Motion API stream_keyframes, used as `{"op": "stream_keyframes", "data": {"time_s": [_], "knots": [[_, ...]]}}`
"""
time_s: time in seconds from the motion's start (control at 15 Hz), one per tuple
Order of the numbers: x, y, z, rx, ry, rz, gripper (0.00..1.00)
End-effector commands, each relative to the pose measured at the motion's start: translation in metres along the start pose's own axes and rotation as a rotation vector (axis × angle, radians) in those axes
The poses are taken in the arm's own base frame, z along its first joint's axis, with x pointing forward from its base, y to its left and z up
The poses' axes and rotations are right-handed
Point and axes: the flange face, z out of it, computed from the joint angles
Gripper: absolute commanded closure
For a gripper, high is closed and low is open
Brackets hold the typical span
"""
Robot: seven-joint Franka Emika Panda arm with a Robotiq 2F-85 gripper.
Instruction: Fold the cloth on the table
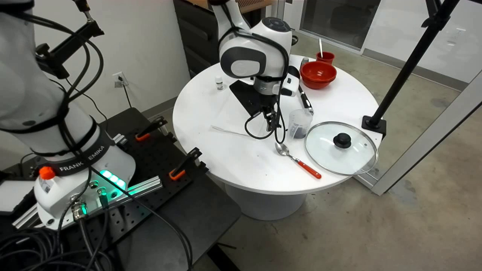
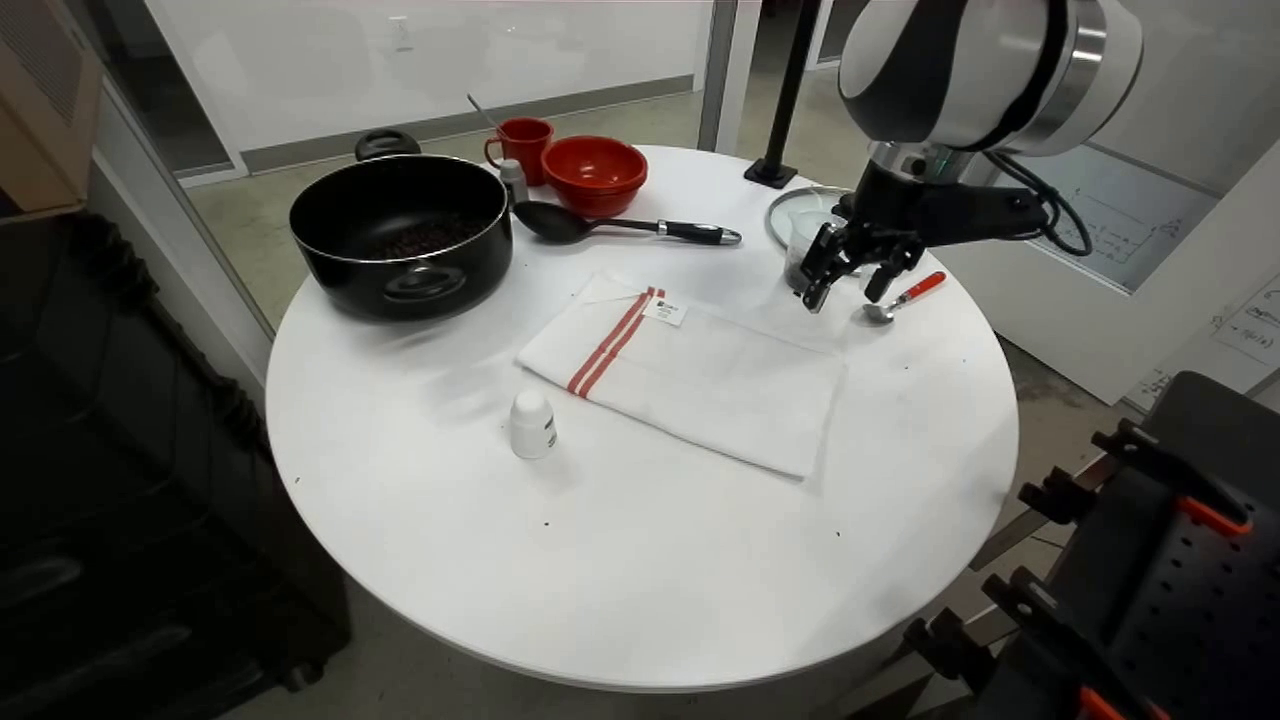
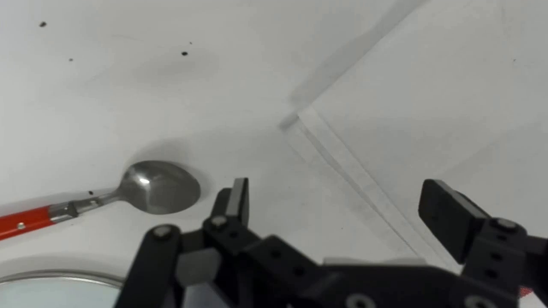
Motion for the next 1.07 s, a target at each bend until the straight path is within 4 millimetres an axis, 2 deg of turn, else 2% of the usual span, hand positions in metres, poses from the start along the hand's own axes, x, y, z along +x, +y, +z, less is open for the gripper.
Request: {"op": "stream_keyframes", "data": {"time_s": [0.0,0.4,0.67,1.0], "knots": [[0.015,0.012,0.019,0.035,0.004,-0.021,0.00],[0.020,0.036,0.050,0.055,-0.032,-0.013,0.02],[0.021,0.035,0.060,0.048,-0.028,-0.047,0.03],[0.023,0.022,0.055,0.048,-0.009,-0.089,0.00]]}}
